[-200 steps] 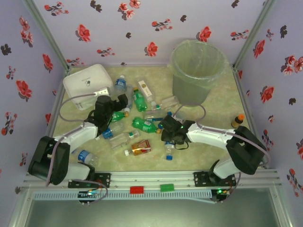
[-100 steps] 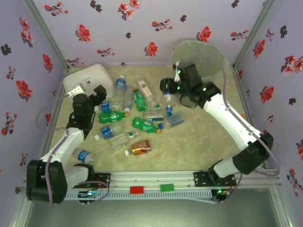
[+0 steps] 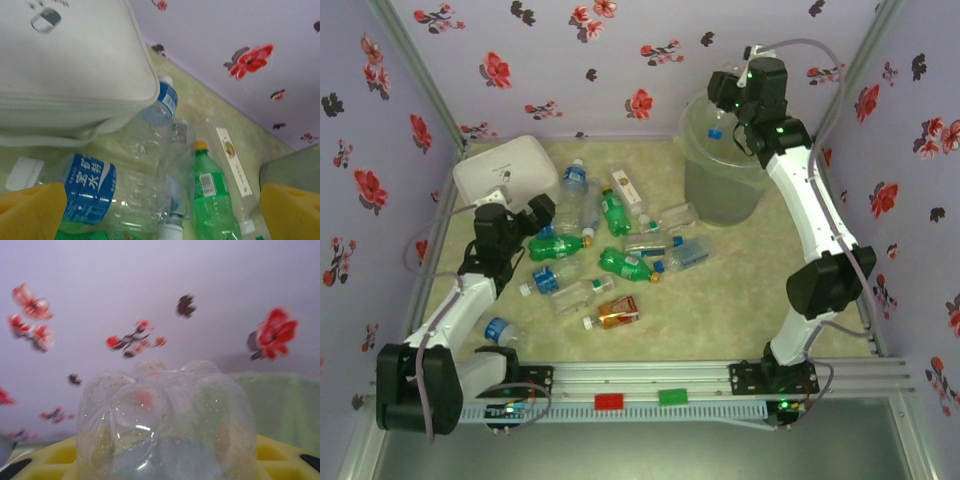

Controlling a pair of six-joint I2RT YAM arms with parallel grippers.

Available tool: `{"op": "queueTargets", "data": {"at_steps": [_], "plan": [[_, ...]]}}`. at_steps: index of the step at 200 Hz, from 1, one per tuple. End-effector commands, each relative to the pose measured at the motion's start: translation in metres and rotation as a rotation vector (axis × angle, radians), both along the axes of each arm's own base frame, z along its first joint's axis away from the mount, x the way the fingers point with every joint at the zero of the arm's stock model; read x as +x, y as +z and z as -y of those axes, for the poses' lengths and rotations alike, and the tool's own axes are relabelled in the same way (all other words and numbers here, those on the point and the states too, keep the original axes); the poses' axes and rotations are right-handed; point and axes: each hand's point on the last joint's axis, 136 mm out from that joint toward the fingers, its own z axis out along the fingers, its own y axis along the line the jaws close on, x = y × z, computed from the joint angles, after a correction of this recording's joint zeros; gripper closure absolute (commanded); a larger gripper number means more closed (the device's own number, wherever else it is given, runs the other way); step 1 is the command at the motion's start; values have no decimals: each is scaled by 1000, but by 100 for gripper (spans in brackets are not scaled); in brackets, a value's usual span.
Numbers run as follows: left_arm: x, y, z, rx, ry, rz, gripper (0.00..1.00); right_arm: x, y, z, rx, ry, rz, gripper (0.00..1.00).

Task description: Put the plastic bottles in the bin

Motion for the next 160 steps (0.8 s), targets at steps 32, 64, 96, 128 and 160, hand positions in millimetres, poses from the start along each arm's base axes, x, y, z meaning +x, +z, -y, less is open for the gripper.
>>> {"op": "queueTargets", "data": {"at_steps": [32,64,96,128,160], "plan": [[-3,-11,24,-30,-113,-53,0,36,-32,29,-183,-168,-26,53],[-2,-11,27,-21,-125,-53,0,33,-89,29,-214,-156,-153,50],[-1,-9,30,-8,-139,-52,0,29,-136,29,-230,-150,-252,46],[-1,-6,35,4,-158,-53,0,30,-150,29,-243,-149,-300,34],[-3,-5,39,10,-171,-64,0,28,-117,30,-235,-155,-244,12]]}}
